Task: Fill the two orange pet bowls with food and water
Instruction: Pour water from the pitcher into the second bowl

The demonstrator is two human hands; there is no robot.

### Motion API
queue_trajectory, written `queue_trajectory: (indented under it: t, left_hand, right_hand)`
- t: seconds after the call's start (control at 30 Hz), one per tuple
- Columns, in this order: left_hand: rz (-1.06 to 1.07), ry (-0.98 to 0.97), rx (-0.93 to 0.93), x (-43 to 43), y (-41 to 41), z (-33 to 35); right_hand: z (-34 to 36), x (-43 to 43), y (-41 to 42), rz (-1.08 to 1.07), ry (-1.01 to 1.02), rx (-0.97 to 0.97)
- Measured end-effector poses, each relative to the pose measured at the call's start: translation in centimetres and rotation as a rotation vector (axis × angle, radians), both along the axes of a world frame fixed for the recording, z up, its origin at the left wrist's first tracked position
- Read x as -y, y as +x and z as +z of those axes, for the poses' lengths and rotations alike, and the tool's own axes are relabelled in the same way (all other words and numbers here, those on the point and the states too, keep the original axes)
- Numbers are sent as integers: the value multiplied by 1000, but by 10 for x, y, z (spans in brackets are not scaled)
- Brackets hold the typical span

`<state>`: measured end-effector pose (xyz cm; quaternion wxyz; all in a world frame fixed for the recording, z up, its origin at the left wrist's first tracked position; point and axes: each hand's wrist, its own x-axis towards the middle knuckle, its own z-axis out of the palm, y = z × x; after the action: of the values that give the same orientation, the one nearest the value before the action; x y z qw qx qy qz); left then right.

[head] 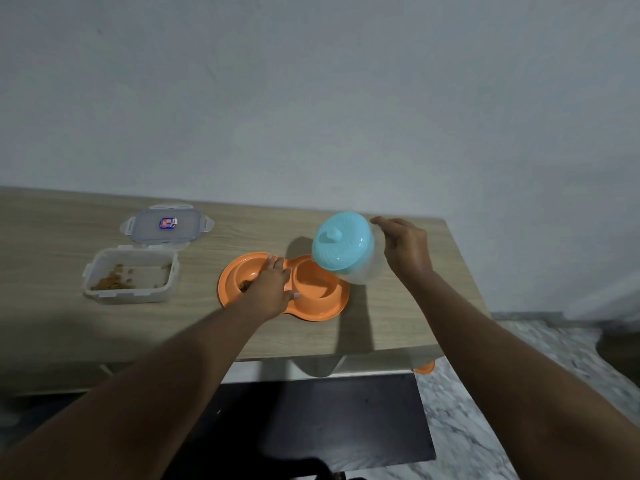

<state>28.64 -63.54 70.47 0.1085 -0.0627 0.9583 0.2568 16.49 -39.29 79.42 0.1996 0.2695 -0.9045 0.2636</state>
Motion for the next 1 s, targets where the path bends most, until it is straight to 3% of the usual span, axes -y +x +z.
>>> queue_trajectory:
  t: [0.47, 1.0]
  left_hand:
    - [24, 83, -81, 4, 1, -14]
    - [7, 114, -119, 6, 1, -25]
  right_hand:
    - [9, 14, -4, 136, 219, -70]
    - [15, 23, 0, 203, 288, -131]
